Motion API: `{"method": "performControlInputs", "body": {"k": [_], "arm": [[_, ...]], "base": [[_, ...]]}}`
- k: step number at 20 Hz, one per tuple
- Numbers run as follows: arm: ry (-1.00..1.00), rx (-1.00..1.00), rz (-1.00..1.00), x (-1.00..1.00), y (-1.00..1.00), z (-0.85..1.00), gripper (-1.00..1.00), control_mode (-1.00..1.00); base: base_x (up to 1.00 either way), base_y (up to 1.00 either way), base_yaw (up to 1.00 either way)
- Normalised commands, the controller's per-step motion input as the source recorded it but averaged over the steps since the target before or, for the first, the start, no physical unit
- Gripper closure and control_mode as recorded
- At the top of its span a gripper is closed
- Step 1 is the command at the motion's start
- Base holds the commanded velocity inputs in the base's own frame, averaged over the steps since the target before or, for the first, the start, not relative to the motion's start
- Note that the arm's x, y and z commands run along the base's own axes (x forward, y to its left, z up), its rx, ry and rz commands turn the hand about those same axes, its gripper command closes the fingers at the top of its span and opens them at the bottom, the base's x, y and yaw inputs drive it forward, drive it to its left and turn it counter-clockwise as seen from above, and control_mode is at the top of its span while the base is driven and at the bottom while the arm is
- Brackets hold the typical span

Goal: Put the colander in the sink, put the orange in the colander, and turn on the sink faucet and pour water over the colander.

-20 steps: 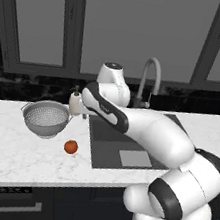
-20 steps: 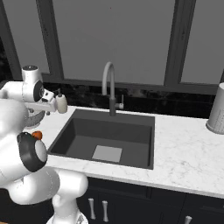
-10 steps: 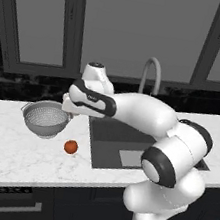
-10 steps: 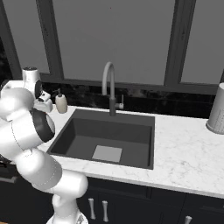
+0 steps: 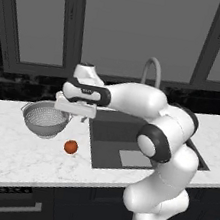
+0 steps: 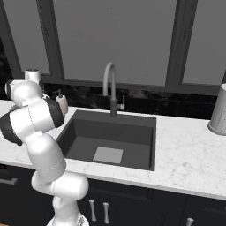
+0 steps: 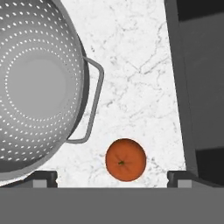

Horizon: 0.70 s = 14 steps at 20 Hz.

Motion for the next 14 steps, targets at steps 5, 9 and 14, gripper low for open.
{"method": "performControlInputs", "body": {"k": [5,9,14], "arm": [[0.05,-0.02,-0.13,0.26,0.19,-0.21,-1.0,-1.0],[0.05,-0.03,-0.13,0.28,0.1,-0.25,-1.0,-1.0],[0.01,-0.04,-0.09,0.32,0.14,-0.26,-1.0,-1.0]], "base": [[0.0,0.0,0.0],[0.0,0.0,0.0],[0.0,0.0,0.0]]}}
